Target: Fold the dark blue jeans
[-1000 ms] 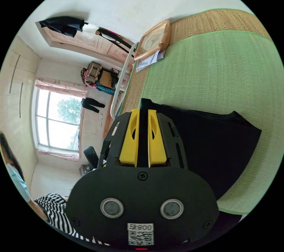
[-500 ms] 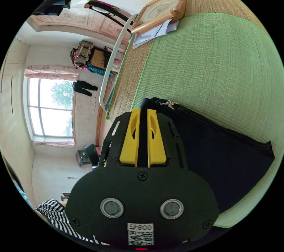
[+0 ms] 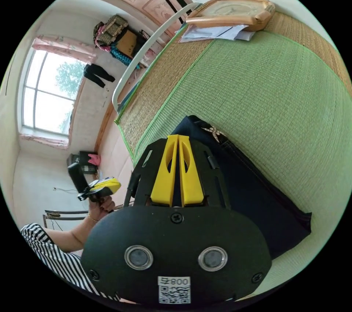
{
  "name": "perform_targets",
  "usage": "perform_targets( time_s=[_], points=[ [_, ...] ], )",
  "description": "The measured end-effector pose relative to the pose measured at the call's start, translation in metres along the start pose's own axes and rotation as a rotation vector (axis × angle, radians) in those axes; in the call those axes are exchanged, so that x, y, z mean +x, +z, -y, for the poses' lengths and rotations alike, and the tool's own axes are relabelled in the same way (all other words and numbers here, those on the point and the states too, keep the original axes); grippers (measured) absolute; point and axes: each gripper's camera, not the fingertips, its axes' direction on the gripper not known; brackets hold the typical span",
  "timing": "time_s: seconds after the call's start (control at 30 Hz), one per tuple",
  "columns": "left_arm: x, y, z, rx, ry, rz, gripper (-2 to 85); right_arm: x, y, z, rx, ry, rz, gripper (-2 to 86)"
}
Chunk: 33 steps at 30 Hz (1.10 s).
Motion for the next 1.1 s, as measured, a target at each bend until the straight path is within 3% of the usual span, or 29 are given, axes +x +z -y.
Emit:
perform_targets(
  time_s=[0.1,0.23,0.37,0.53,0.63,0.8,0.93,1.1],
  points=[
    [0.015,0.024,0.013,-0.097,0.091,0.055,0.1,-0.025,0.017,0.013,-0.046,-0.045,-0.078,0.1],
    [0.013,0.057,0.018,-0.222,0.084,0.263,0.0,-0.048,0.033,0.022,-0.104,-0.096,-0.102,0.1],
    [0.020,0.062,0.019,-0.207,0.082,0.272,-0.1,-0.075,0.033,0.020,-0.166,-0.182,-0.084,0.2],
    [0.043,0.067,0.024,-0.204,0.148,0.349,-0.1,-0.106,0.008,0.014,-0.031,-0.226,-0.206,0.2],
    [0.045,0.077,0.026,-0.245,0.133,0.364,-0.1,-0.104,0.028,0.023,-0.110,-0.225,-0.234,0.1],
    [0.061,0.081,0.032,-0.230,0.141,0.365,0.0,-0.102,0.009,0.010,-0.110,-0.219,-0.163,0.1],
    [0.085,0.086,0.033,-0.214,0.216,0.377,0.0,-0.096,-0.045,-0.074,-0.056,-0.273,-0.092,0.1],
    [0.083,0.104,0.035,-0.273,0.186,0.381,0.0,-0.051,-0.062,-0.222,-0.167,-0.147,-0.018,0.0]
  ],
)
